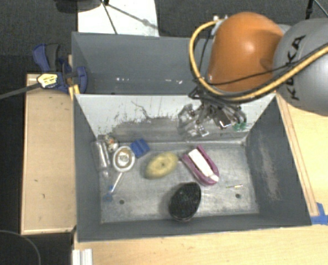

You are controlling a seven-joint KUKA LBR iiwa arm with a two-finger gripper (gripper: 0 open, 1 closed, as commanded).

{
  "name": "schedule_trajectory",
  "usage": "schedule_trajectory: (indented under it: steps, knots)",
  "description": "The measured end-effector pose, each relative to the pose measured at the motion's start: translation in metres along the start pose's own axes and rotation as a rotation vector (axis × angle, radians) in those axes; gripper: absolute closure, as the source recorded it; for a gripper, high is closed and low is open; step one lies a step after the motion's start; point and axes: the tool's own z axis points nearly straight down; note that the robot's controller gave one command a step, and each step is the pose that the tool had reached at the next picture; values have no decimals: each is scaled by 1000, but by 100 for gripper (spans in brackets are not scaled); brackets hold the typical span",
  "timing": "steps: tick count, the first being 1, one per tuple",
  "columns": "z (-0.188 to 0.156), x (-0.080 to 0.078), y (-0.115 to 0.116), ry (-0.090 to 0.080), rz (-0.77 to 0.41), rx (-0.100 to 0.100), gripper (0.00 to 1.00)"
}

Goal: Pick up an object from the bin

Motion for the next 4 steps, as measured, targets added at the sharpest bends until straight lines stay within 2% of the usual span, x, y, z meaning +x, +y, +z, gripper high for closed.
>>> schedule_trajectory:
  steps: [1,2,3,4]
  knots:
    - [4,2,0,7,5,-2,0]
    - [83,20,-18,16,139,-2,0]
    - [168,20,-22,9,141,-2,0]
    - [164,0,15,4,97,-2,0]
